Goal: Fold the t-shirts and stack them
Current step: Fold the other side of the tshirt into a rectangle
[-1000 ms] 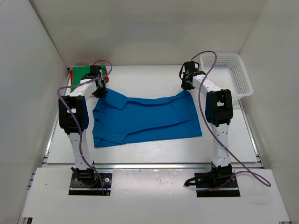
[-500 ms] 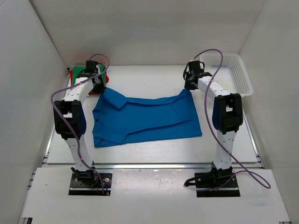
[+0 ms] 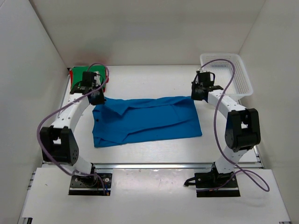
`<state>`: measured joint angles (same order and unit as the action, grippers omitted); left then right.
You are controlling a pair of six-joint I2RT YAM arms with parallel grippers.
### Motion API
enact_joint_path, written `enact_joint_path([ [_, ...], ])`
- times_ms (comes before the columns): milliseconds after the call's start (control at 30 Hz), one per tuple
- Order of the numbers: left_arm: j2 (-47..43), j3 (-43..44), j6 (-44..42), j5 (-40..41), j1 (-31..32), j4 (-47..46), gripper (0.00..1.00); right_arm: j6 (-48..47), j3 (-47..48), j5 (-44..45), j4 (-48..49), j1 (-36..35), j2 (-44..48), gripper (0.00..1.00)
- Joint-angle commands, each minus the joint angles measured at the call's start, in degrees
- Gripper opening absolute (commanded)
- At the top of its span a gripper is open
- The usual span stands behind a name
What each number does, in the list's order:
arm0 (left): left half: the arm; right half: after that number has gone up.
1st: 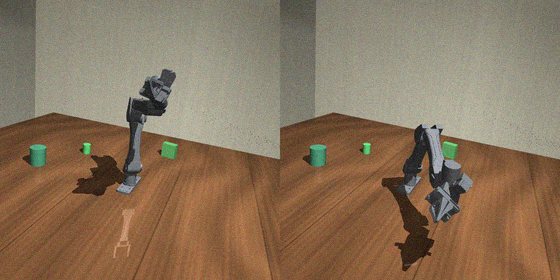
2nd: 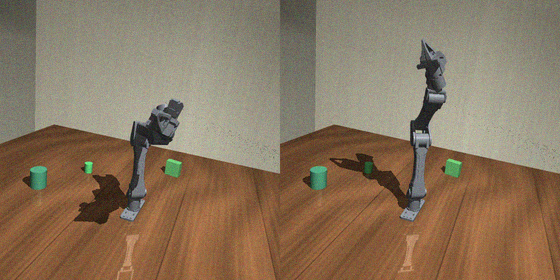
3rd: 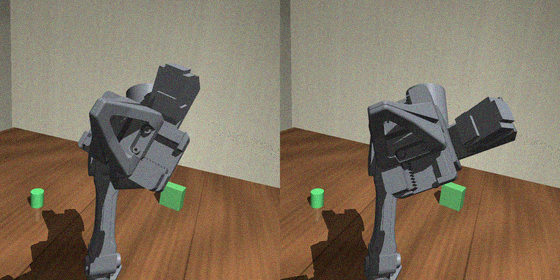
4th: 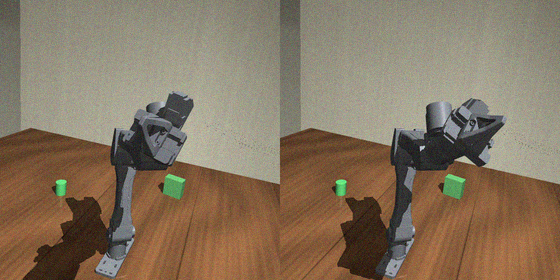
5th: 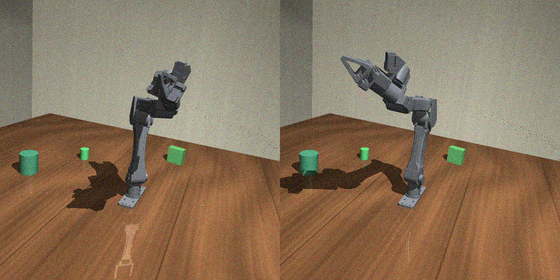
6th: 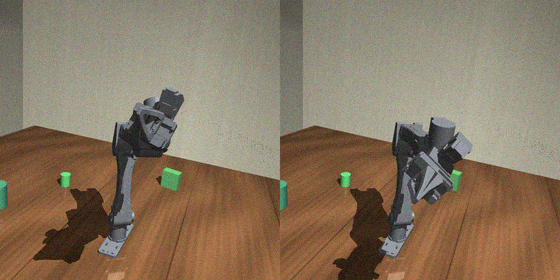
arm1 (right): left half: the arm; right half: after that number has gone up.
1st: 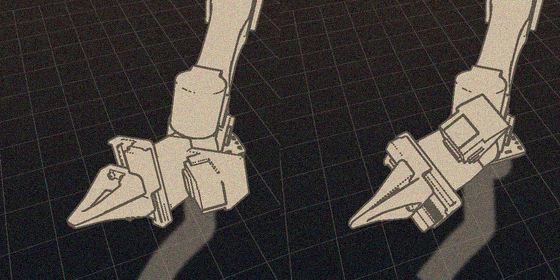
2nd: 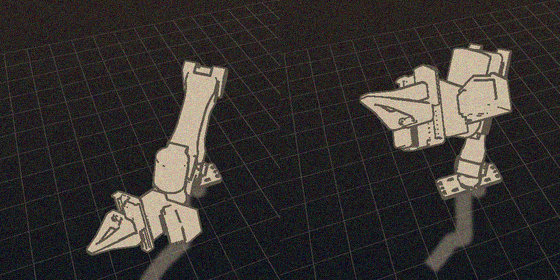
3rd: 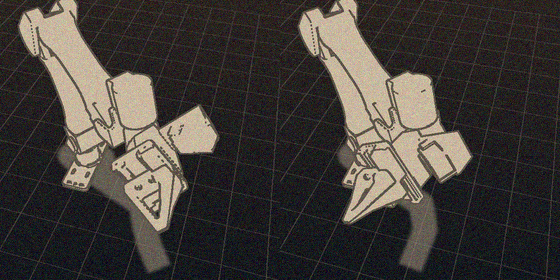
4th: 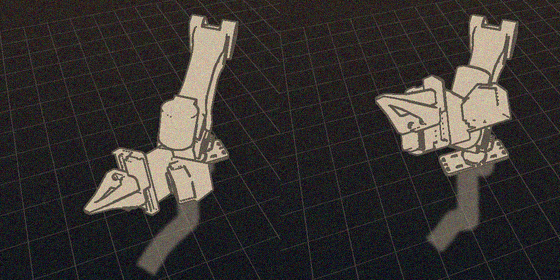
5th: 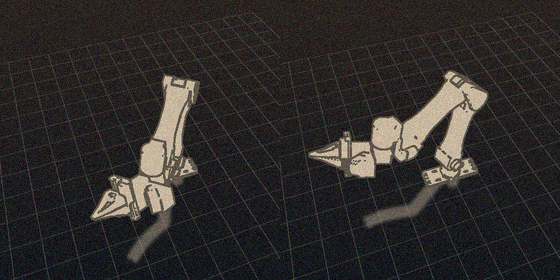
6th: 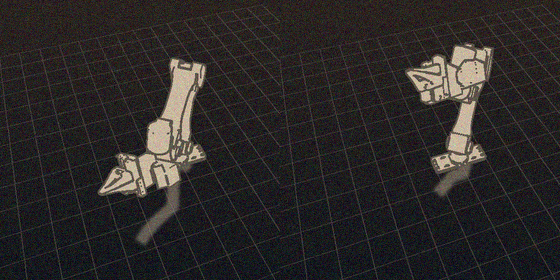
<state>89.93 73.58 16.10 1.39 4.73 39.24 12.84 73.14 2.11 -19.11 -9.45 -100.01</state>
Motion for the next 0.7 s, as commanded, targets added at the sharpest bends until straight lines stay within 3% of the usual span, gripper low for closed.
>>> enact_joint_path([
  [0, -6.95, -3.35, 0.25, -1.04, -0.6, 1.36, 0.0, -0.72, -3.7, -1.31, 3.38, 1.02, 5.51, 0.0],
  [367, -17.59, -11.88, -0.63, -1.12, -1.47, 4.88, 0.0, -1.68, -13.2, -4.65, 5.58, 4.61, 13.95, 0.0],
  [667, -22.87, -16.53, -1.33, -0.6, -1.21, 7.07, 0.0, -2.56, -17.41, -4.83, 5.58, 5.58, 15.46, 0.0],
])
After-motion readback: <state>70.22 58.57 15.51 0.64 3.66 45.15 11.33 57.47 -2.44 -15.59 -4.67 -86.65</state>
